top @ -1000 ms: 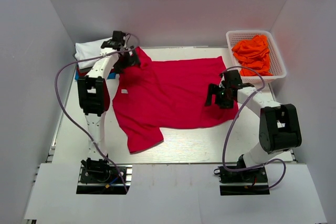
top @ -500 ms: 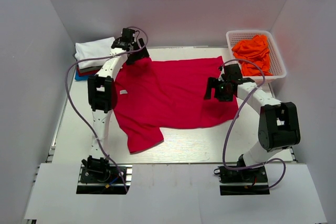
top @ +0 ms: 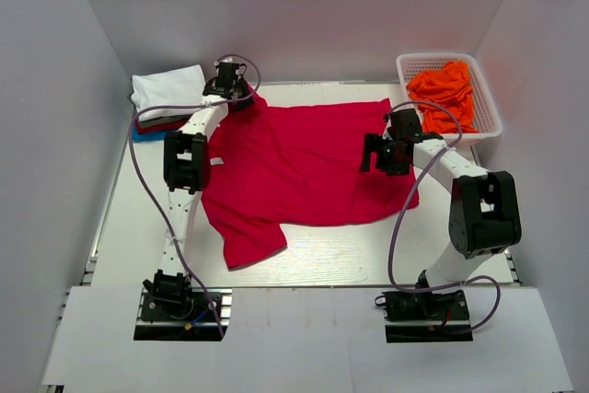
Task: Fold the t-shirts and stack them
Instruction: Flatten out the tshirt
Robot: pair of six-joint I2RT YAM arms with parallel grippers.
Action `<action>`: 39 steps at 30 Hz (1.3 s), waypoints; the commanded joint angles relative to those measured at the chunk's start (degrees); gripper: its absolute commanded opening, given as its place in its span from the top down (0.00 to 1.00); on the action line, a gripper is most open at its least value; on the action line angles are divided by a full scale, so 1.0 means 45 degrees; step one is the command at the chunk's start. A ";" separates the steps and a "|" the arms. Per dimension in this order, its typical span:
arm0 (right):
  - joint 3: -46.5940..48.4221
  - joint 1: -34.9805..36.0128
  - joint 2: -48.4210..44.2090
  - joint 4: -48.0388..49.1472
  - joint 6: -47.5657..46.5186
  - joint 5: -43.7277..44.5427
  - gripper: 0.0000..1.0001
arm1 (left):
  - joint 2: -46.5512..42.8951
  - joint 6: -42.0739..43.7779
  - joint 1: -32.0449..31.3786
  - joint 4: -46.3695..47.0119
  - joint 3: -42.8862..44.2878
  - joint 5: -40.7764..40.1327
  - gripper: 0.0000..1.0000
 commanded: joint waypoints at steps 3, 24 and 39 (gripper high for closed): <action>0.0774 -0.0057 0.0427 0.0013 -0.0143 -0.0032 0.10 | -0.0708 0.0230 -0.0160 0.1829 -0.0686 0.1592 0.83; 0.1477 -0.0076 0.1364 -0.0221 0.0149 0.0084 0.10 | -0.0495 0.1872 -0.0551 0.4818 -0.0025 0.3116 0.91; 0.2393 0.0060 0.1246 0.0440 0.0112 0.0825 0.10 | -0.3146 0.1150 -0.0592 0.3846 -0.2633 -0.1686 0.00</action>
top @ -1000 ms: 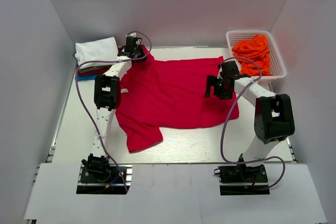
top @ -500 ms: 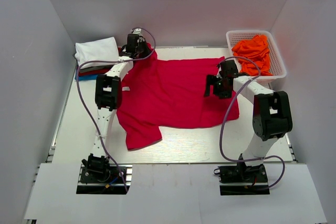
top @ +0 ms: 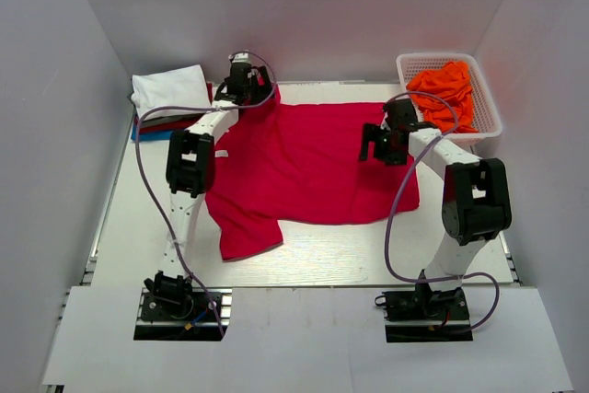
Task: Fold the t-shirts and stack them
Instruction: Flatten out the tshirt
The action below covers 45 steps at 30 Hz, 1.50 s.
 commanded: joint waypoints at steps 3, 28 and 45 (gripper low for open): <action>0.1789 0.0012 0.0199 0.0804 -0.0162 0.0428 0.10 | -0.3269 -0.0240 0.0307 -0.0748 -0.2176 -0.1990 0.00; 0.8980 -0.0066 0.7601 -0.0836 -0.0278 0.3200 0.10 | 0.0341 -0.0317 0.1632 -0.4691 0.0182 -0.2693 0.00; 0.9332 -0.0145 0.6747 -0.0233 -0.1703 0.1932 0.10 | -0.0264 -0.0027 0.2163 -0.2976 0.0574 0.1638 0.00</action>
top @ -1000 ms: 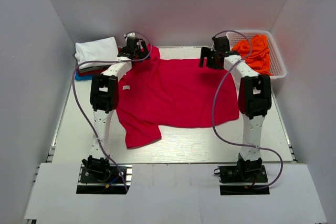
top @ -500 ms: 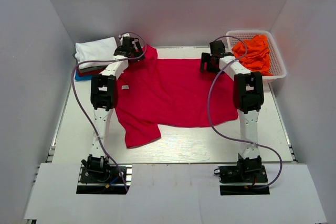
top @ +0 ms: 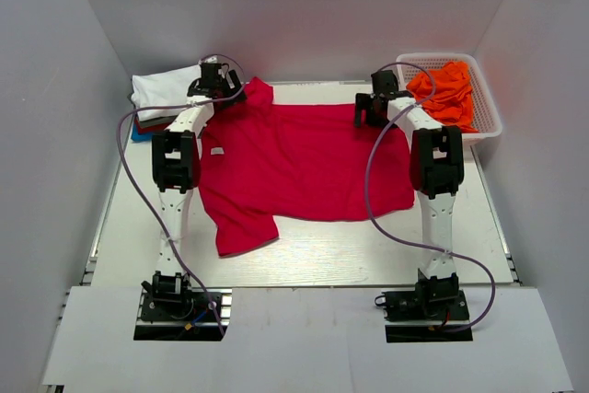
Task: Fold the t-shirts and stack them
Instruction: Flatten out the tshirt
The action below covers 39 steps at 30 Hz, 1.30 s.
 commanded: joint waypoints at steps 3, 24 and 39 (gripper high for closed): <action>0.0385 0.0278 -0.1455 0.0572 -0.1327 -0.0896 0.10 | -0.1009 0.0406 0.0036 0.0144 0.0522 0.1871 0.00; -1.0276 0.0690 -1.1183 -0.0149 0.2712 -0.0389 0.10 | -1.3520 -0.2871 -0.0122 -0.4423 -1.2258 0.0994 0.00; -1.5317 -0.1185 -1.6146 -0.0697 0.5016 0.0059 0.10 | -2.2860 -0.6229 -0.0122 -0.6793 -2.1309 0.2787 0.12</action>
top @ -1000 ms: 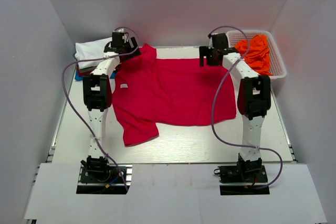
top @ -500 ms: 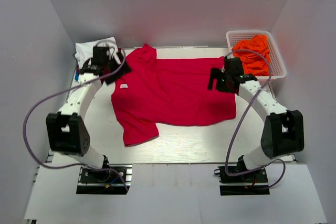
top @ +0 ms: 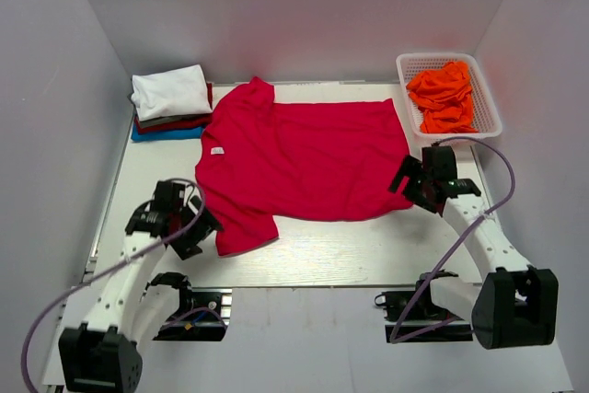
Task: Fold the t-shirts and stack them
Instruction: Flatten out the tshirt, then grap the side of the flattened tshirt closest away from the robot with both arms
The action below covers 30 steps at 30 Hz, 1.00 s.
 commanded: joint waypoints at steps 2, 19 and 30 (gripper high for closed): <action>-0.0431 -0.0506 -0.0649 -0.0557 0.1163 0.0692 0.10 | -0.1477 -0.1939 -0.0010 0.0932 -0.1678 0.1538 0.16; -0.1838 -0.1386 0.1457 0.2836 0.1458 -0.0066 0.20 | 0.0125 -0.1845 -0.0127 0.5465 -0.4454 0.1362 0.72; -0.2950 -0.1406 0.2299 0.5125 0.1438 -0.0791 0.42 | -0.0697 -0.1415 -0.0244 0.3552 -0.3401 0.1362 0.94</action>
